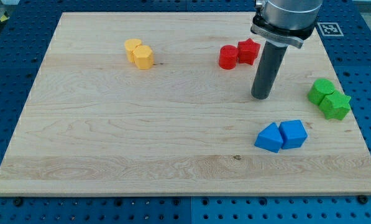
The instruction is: Place the red star diagonally to the red circle
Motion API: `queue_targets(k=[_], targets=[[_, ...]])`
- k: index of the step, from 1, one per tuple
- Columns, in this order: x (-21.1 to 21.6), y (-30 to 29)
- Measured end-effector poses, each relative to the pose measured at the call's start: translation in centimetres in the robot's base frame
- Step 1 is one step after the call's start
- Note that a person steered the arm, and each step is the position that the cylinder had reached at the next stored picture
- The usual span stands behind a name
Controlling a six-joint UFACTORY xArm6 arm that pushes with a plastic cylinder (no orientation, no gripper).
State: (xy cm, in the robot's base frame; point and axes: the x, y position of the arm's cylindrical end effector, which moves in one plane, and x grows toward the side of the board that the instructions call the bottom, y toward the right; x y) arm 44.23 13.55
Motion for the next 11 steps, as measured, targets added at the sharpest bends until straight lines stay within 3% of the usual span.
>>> queue_targets(k=[11], targets=[[-4.2, 0.2]])
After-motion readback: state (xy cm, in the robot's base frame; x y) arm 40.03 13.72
